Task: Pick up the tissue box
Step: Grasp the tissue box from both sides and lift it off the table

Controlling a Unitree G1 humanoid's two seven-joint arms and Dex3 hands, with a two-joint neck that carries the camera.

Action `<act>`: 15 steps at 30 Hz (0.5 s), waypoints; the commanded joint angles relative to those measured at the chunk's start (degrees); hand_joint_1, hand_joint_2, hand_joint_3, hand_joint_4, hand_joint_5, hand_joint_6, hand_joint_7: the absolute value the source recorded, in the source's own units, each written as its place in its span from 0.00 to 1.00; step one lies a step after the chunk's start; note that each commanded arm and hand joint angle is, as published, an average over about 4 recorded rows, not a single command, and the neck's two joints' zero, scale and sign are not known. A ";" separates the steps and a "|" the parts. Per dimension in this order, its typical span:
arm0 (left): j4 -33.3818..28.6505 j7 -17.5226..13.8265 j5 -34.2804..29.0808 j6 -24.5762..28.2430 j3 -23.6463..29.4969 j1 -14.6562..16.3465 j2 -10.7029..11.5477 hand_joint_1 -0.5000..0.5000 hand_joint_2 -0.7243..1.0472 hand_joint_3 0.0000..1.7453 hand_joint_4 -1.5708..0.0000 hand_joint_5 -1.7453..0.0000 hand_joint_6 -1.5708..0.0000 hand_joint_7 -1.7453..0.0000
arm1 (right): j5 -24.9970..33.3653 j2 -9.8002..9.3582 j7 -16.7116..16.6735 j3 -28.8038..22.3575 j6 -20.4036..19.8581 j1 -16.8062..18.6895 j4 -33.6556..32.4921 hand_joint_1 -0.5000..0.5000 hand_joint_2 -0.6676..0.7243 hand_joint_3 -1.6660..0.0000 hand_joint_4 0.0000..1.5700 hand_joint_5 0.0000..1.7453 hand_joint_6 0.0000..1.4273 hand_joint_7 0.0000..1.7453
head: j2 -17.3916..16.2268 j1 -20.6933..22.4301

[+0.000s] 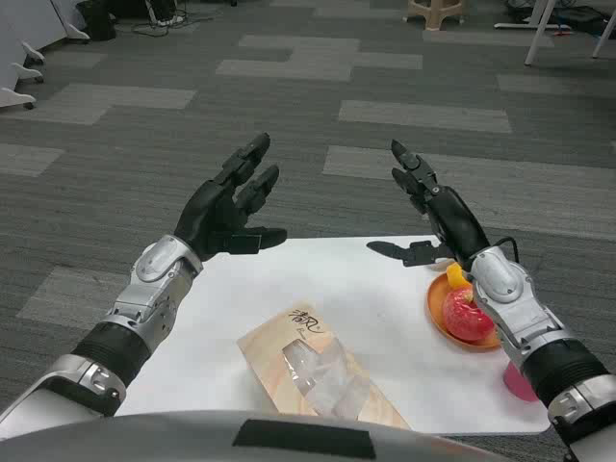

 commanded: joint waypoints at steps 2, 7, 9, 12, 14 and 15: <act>1.72 -0.03 1.65 0.01 -3.47 -2.41 -2.49 1.00 1.00 0.10 1.00 1.00 1.00 1.00 | 1.11 1.06 -0.81 -0.43 -0.37 1.62 -0.15 0.04 0.18 0.81 0.00 0.00 0.00 0.00 | 2.08 0.09; 1.81 -0.03 1.65 0.01 -3.47 -2.41 -2.49 1.00 1.00 0.10 1.00 1.00 1.00 1.00 | 1.11 1.06 -0.85 -0.47 -0.37 1.62 -0.15 0.04 0.18 0.81 0.00 0.00 0.00 0.00 | 1.33 -0.04; 1.81 -0.03 1.65 0.01 -3.52 -2.41 -2.49 1.00 1.00 0.10 1.00 1.00 1.00 1.00 | 1.11 1.06 -0.85 -0.51 -0.37 1.62 -0.15 0.04 0.18 0.81 0.00 0.00 0.00 0.00 | 1.30 0.01; 1.78 -0.03 1.65 0.01 -3.54 -2.41 -2.49 1.00 1.00 0.10 1.00 1.00 1.00 1.00 | 1.11 1.10 -0.85 -0.51 -0.37 1.62 -0.15 0.04 0.18 0.81 0.00 0.00 0.00 0.00 | 1.29 0.02; 1.78 -0.03 1.65 -0.01 -3.56 -2.41 -2.51 1.00 1.00 0.10 1.00 1.00 1.00 1.00 | 1.11 1.13 -0.85 -0.51 -0.37 1.62 -0.15 0.04 0.18 0.81 0.00 0.00 0.00 0.00 | 1.30 -0.02; 1.76 -0.03 1.65 -0.04 -3.56 -2.41 -2.51 1.00 1.00 0.10 1.00 1.00 1.00 1.00 | 1.11 1.10 -0.85 -0.51 -0.37 1.62 -0.17 0.04 0.18 0.81 0.00 0.00 0.00 0.00 | 1.28 -0.06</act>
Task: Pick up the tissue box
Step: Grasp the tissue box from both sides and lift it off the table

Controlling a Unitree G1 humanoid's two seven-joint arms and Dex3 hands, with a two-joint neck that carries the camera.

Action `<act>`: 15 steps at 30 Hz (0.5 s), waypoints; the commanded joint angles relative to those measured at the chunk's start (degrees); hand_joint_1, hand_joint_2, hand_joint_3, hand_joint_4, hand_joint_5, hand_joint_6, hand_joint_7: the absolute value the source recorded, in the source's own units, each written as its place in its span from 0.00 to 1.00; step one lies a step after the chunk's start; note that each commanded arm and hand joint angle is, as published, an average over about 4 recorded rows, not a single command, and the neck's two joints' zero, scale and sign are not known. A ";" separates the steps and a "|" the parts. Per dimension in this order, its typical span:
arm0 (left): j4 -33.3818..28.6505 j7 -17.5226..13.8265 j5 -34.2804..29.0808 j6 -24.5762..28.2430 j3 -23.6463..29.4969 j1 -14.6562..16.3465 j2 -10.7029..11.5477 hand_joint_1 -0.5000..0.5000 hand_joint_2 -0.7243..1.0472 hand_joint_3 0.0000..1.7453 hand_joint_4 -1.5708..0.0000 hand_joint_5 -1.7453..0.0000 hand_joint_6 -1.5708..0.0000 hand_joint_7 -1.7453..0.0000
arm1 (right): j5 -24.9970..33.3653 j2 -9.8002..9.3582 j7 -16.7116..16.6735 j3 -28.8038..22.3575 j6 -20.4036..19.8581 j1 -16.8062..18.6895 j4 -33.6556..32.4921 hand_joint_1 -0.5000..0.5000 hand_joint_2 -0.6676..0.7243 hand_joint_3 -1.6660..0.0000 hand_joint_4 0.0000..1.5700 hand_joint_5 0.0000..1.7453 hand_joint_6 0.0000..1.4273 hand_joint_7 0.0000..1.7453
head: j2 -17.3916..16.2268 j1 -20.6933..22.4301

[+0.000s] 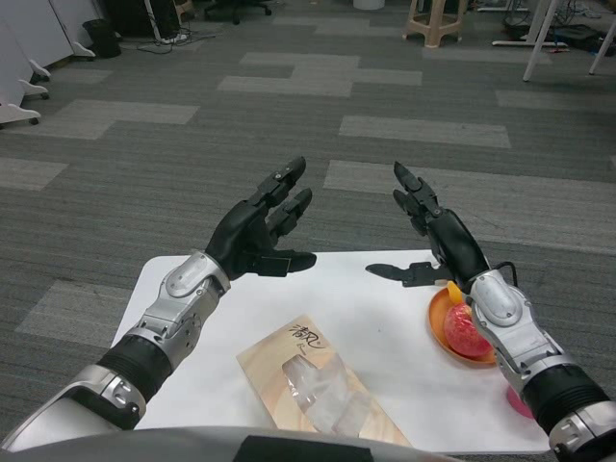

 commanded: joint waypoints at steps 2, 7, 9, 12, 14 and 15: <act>0.05 0.00 0.10 -0.02 0.35 -0.68 0.85 1.00 1.00 0.10 1.00 1.00 1.00 1.00 | 0.30 0.00 -0.16 -0.29 -0.29 0.01 -0.16 0.04 0.18 0.81 0.00 0.00 0.00 0.00 | -0.10 -0.10; 0.14 0.00 0.10 -0.02 0.44 -0.68 0.91 1.00 1.00 0.10 1.00 1.00 1.00 1.00 | 0.30 0.00 -0.16 -0.29 -0.29 0.01 -0.05 0.04 0.18 0.81 0.00 0.00 0.00 0.00 | -0.84 -0.32; 0.14 0.00 0.10 -0.02 0.48 -0.59 1.13 1.00 1.00 0.10 1.00 1.00 1.00 1.00 | 0.30 0.00 -0.16 -0.24 -0.29 0.01 0.17 0.04 0.18 0.81 0.00 0.00 0.00 0.00 | -1.48 -0.46; 0.16 0.00 0.04 -0.02 0.53 -0.20 1.64 1.00 1.00 0.10 1.00 1.00 1.00 1.00 | 0.30 0.00 -0.14 0.26 -0.29 0.01 0.87 0.04 0.18 0.81 0.00 0.00 0.00 0.00 | -1.94 -0.57; 0.25 -0.03 -0.01 -0.02 0.66 0.38 1.97 1.00 1.00 0.10 1.00 1.00 1.00 1.00 | 0.30 -0.02 -0.10 0.79 -0.29 0.01 1.71 0.04 0.18 0.81 0.00 0.00 0.00 0.00 | -2.10 -0.57; 0.31 -0.05 -0.03 -0.02 0.75 0.73 2.14 1.00 1.00 0.10 1.00 1.00 1.00 1.00 | 0.30 -0.04 -0.08 1.08 -0.29 0.01 2.19 0.04 0.18 0.81 0.00 0.00 0.00 0.00 | -2.10 -0.59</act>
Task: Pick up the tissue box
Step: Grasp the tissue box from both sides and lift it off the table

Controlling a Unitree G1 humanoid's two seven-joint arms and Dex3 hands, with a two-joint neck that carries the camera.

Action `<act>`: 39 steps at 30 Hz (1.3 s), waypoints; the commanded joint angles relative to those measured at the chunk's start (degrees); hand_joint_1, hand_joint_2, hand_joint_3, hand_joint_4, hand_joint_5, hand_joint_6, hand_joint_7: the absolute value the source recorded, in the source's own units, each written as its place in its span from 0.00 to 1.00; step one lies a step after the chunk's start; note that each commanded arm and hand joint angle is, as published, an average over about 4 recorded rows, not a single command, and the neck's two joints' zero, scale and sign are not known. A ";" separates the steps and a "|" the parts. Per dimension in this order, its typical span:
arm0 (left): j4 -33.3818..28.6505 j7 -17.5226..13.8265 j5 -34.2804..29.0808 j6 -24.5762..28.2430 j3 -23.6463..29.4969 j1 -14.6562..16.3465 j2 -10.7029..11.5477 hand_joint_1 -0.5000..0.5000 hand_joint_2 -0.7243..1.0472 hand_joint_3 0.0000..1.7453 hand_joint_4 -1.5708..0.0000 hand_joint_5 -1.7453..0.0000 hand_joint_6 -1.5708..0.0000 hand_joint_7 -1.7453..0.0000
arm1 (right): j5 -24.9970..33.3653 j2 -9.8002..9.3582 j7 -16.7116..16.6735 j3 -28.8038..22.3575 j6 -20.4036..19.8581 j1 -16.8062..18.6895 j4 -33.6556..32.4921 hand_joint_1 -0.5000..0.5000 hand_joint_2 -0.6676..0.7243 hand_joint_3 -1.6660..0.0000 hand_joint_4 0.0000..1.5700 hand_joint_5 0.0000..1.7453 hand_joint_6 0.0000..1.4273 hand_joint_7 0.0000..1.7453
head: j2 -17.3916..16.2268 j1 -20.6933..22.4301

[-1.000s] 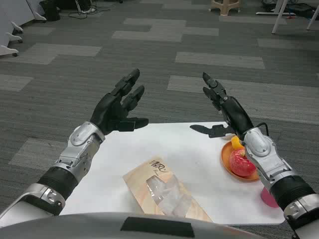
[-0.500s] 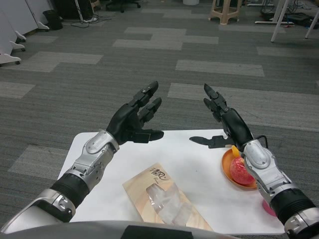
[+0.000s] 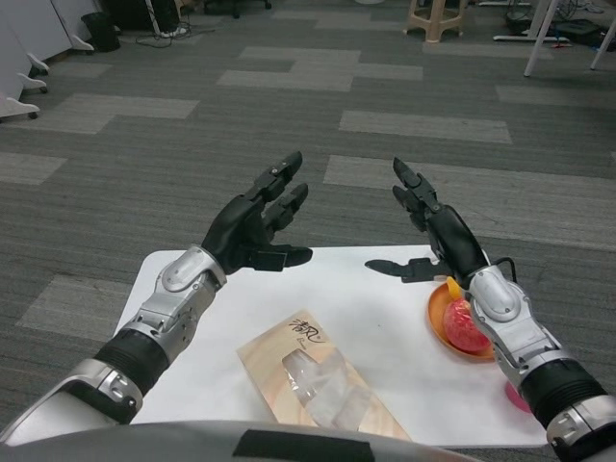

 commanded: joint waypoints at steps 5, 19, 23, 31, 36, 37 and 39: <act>1.58 -0.25 -0.49 -0.04 1.06 2.73 2.22 1.00 1.00 0.10 1.00 1.00 1.00 1.00 | 0.28 -0.07 -0.07 1.91 -0.26 0.02 4.28 0.04 0.18 0.81 0.00 0.00 0.00 0.00 | -0.47 -0.33; 13.93 -1.06 0.57 -5.89 -0.55 6.29 4.59 1.00 1.00 0.10 1.00 1.00 1.00 1.00 | -0.03 0.26 0.08 6.04 -0.26 -2.00 15.90 0.04 0.18 0.81 0.00 0.00 0.00 0.00 | -1.29 -0.65; 18.15 -1.30 1.51 -7.25 -1.01 6.57 5.07 1.00 1.00 0.10 1.00 1.00 1.00 1.00 | -0.05 0.33 0.10 7.98 -0.26 -2.69 18.28 0.04 0.18 0.81 0.00 0.00 0.00 0.00 | -1.68 -0.90; 26.70 -1.72 3.66 -7.93 -1.41 7.17 6.17 1.00 1.00 0.10 1.00 1.00 1.00 1.00 | 0.02 0.53 0.19 11.56 -0.26 -3.06 21.94 0.07 0.18 0.81 0.00 0.00 0.00 0.00 | -2.53 -1.62; 29.27 -2.75 3.49 -8.79 -1.38 7.56 6.57 1.00 1.00 0.10 1.00 1.00 1.00 1.00 | 0.04 0.59 0.19 12.72 -0.26 -3.15 22.93 0.08 0.18 0.81 0.00 0.00 0.00 0.00 | -2.88 -1.79; 29.55 -3.13 3.31 -8.94 -1.36 7.70 6.70 1.00 1.00 0.10 1.00 1.00 1.00 1.00 | 0.06 0.57 0.19 12.92 -0.26 -3.19 23.04 0.08 0.18 0.81 0.00 0.00 0.00 0.00 | -2.99 -1.77; 29.73 -4.49 2.89 -8.98 -1.34 8.05 7.51 1.00 1.00 0.10 1.00 1.00 1.00 1.00 | 0.10 0.48 0.19 13.29 -0.26 -3.26 23.20 0.08 0.18 0.81 0.00 0.00 0.00 0.00 | -3.17 -1.80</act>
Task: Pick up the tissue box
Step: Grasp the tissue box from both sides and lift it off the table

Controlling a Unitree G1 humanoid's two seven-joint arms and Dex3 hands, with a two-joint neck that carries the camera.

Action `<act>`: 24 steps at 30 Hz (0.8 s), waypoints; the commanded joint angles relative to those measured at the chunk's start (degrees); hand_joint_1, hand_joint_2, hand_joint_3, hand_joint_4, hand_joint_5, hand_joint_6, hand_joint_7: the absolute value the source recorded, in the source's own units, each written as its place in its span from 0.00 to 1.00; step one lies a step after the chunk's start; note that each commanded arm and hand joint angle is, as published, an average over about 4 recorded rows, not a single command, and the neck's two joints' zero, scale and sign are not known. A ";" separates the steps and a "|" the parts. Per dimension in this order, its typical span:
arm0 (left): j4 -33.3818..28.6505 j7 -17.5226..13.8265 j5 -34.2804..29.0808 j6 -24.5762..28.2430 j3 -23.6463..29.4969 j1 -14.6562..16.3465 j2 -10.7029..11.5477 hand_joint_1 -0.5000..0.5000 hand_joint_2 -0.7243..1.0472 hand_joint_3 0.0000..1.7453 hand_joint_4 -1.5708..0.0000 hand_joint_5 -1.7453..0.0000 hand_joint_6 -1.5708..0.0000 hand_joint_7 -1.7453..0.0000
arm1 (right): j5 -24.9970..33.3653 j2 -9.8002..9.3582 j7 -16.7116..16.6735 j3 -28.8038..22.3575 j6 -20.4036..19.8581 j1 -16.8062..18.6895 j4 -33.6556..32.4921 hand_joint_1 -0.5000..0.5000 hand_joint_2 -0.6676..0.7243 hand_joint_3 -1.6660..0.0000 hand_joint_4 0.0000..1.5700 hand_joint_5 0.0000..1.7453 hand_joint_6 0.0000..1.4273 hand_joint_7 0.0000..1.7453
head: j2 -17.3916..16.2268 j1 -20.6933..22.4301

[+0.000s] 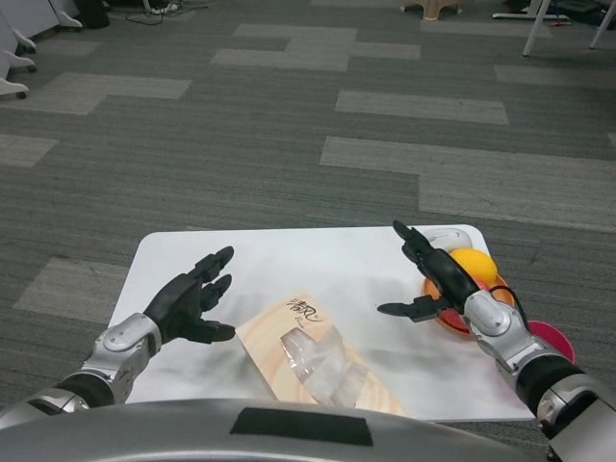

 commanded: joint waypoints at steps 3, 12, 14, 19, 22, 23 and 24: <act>0.79 -3.57 0.27 -0.71 -0.29 1.32 3.55 1.00 1.00 0.10 1.00 1.00 1.00 1.00 | 0.15 0.01 0.06 1.12 0.13 -1.13 0.65 0.06 0.18 0.81 0.00 0.00 0.00 0.00 | -0.45 -0.34; 0.44 -7.65 -2.48 0.61 -14.62 0.00 7.60 1.00 1.00 0.10 1.00 1.00 1.00 1.00 | 0.17 -0.19 0.09 1.78 0.13 -1.35 1.24 0.08 0.18 0.81 0.00 0.00 0.00 0.00 | -1.11 0.16; 0.44 -7.96 -5.29 0.96 -19.13 -0.82 8.36 1.00 1.00 0.10 1.00 1.00 1.00 1.00 | 0.20 -0.21 0.06 2.20 0.13 -1.62 1.48 0.06 0.18 0.81 0.00 0.00 0.00 0.00 | -1.18 0.33; 0.70 -8.00 -9.49 1.09 -25.17 -1.89 8.65 1.00 1.00 0.10 1.00 1.00 1.00 1.00 | 0.20 -0.21 0.06 3.32 0.13 -2.19 2.05 0.07 0.18 0.81 0.00 0.00 0.00 0.00 | -1.63 0.64; 1.58 -7.81 -9.51 1.11 -25.69 -2.31 7.60 1.00 1.00 0.10 1.00 1.00 1.00 1.00 | 0.22 -0.21 0.09 3.89 0.18 -2.41 2.40 0.08 0.18 0.81 0.00 0.00 0.00 0.00 | -1.81 0.83; 1.93 -7.74 -9.49 1.09 -25.83 -2.46 7.16 1.00 1.00 0.10 1.00 1.00 1.00 1.00 | 0.24 -0.21 0.11 4.07 0.18 -2.50 2.54 0.08 0.18 0.81 0.00 0.00 0.00 0.00 | -1.81 0.84; 2.24 -7.72 -9.47 1.07 -25.91 -2.62 6.74 1.00 1.00 0.10 1.00 1.00 1.00 1.00 | 0.24 -0.21 0.09 4.22 0.15 -2.59 2.64 0.08 0.18 0.81 0.00 0.00 0.00 0.00 | -1.84 0.89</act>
